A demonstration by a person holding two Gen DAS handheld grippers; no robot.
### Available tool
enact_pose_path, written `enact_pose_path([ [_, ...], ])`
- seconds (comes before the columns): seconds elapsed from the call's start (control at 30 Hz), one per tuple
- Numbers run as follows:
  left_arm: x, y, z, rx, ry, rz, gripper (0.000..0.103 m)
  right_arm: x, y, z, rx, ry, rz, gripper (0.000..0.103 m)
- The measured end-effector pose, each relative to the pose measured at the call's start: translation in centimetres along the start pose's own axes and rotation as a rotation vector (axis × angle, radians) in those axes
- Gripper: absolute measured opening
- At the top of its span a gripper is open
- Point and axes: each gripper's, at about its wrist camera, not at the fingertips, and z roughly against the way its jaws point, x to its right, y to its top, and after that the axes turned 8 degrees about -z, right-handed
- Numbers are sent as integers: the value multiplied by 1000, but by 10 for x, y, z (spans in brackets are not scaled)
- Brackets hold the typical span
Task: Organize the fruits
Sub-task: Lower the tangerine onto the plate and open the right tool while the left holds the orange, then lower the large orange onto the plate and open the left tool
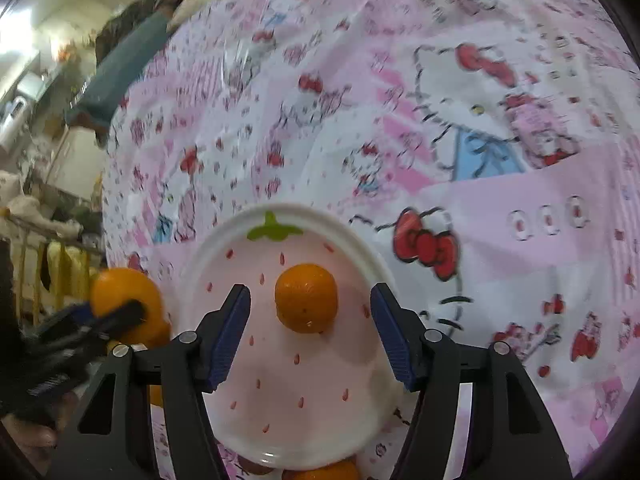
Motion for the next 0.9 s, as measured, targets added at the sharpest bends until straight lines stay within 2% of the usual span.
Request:
enact_pose_path([
  [0.13,16,8,-16,-14,-52,-10,53,13,0,22,49,4,-61,71],
  [0.27,30,19,-31,-26,-107,6,53,25,-2,38,69,-3,-90,71],
  [0.5,56,29,-58,-33,-77,-41,53,38,-6,67,109,3,-116,72],
  [0.77,52,37,-76,-56,-114,4,55,45,-9,85,135,-3,-102,74],
  [0.9,56,36,-76,-55,-105,-21,55,44,-9,85,135,-15,-90,74],
])
